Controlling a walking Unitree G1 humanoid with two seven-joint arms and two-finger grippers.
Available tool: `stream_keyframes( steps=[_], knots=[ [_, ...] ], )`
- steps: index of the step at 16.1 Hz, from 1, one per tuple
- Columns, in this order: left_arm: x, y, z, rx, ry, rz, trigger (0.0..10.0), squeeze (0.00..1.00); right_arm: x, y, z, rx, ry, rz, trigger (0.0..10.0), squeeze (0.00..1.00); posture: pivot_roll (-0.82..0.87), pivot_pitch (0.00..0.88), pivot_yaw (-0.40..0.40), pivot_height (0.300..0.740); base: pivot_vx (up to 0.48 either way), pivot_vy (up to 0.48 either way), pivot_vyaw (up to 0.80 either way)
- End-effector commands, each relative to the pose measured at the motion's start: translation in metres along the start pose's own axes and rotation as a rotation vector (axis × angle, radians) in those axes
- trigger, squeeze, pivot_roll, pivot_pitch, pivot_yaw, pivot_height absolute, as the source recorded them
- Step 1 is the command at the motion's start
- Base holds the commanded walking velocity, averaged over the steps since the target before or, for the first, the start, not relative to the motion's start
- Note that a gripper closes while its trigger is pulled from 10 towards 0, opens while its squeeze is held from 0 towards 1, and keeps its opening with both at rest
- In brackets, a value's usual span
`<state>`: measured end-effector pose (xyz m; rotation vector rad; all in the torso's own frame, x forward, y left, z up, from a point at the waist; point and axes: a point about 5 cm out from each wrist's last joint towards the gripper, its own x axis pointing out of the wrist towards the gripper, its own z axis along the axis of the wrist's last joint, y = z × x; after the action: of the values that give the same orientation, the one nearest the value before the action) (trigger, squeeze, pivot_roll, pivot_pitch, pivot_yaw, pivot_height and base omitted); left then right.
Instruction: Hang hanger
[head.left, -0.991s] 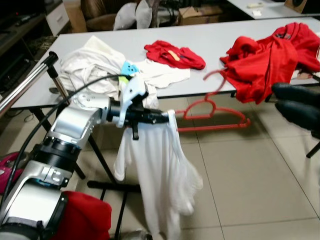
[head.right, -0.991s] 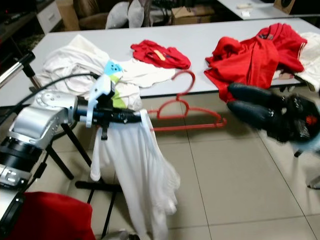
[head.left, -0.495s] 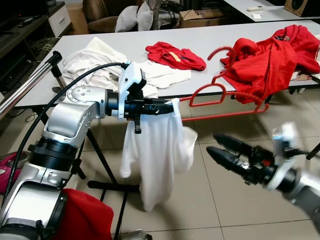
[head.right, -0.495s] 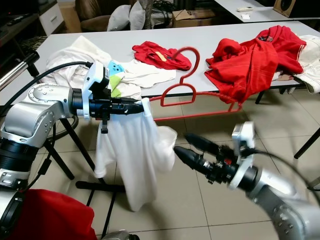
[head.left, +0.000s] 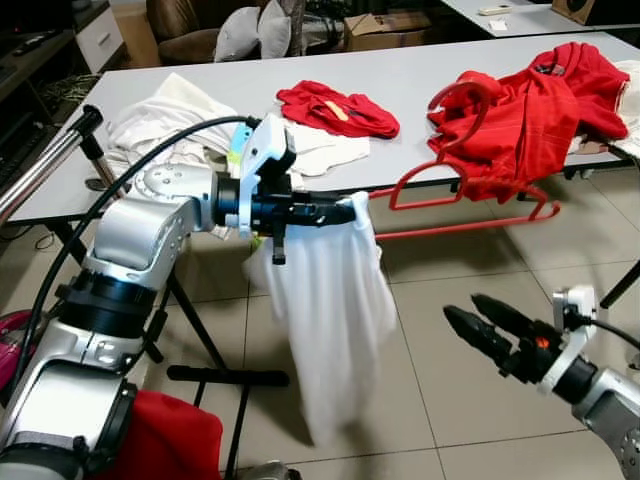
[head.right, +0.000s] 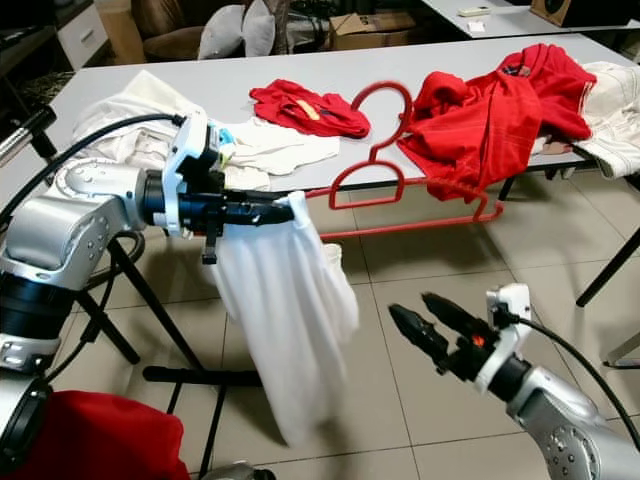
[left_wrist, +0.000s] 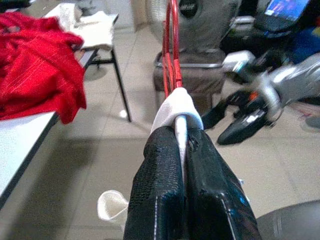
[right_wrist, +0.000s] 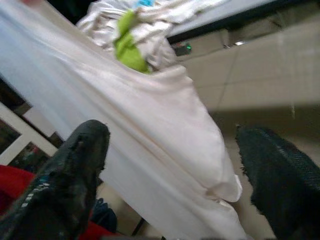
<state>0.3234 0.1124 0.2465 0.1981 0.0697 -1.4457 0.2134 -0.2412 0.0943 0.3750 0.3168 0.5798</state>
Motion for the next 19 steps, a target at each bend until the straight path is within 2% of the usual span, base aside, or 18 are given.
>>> stream_keyframes(
  steps=[1,3,5,9,12,13,14,17,19],
  knots=[
    [-0.003,0.001,0.019,0.042,-0.051,-0.013,0.0,0.0,-0.002,-0.004,0.0,-0.005,-0.009,-0.02,10.0,1.0,-0.12,0.0,0.076,0.74,0.0,0.0,0.0],
    [-0.005,-0.005,0.022,0.023,-0.068,-0.082,0.0,0.0,-0.003,-0.016,0.009,0.032,-0.099,-0.064,10.0,1.0,-0.12,0.0,0.079,0.74,0.0,0.0,0.0],
    [-0.006,-0.012,0.02,0.009,-0.044,-0.16,0.0,0.0,-0.004,-0.024,0.019,0.037,-0.131,-0.04,10.0,1.0,-0.12,0.0,0.081,0.74,0.0,0.0,0.0],
    [-0.001,-0.018,0.025,0.015,-0.041,-0.235,0.0,0.0,-0.002,-0.03,0.036,-0.002,-0.068,0.119,10.0,1.0,-0.12,0.0,0.077,0.74,0.0,0.0,0.0],
    [0.011,-0.028,0.03,0.025,-0.037,-0.307,0.0,0.0,0.012,-0.021,0.056,-0.071,0.02,0.329,10.0,1.0,-0.11,0.0,0.065,0.74,0.0,0.0,0.0],
    [0.013,-0.03,0.03,0.025,-0.036,-0.321,0.0,0.0,0.016,-0.019,0.06,-0.087,0.03,0.362,10.0,1.0,-0.11,0.0,0.065,0.74,0.0,0.0,0.0],
    [0.016,-0.033,0.032,0.028,-0.036,-0.343,0.0,0.0,0.023,-0.014,0.065,-0.115,0.056,0.418,10.0,0.0,-0.1,0.0,0.058,0.74,0.0,0.0,0.0],
    [0.021,-0.038,0.038,0.036,-0.04,-0.38,0.0,0.0,0.034,-0.008,0.065,-0.132,0.119,0.514,10.0,0.0,-0.07,0.0,0.047,0.74,0.0,0.0,0.0],
    [0.023,-0.041,0.044,0.045,-0.055,-0.401,0.0,0.0,0.042,-0.006,0.058,-0.152,0.165,0.54,10.0,0.0,-0.06,0.0,0.046,0.74,0.0,0.0,0.0]
  ],
)
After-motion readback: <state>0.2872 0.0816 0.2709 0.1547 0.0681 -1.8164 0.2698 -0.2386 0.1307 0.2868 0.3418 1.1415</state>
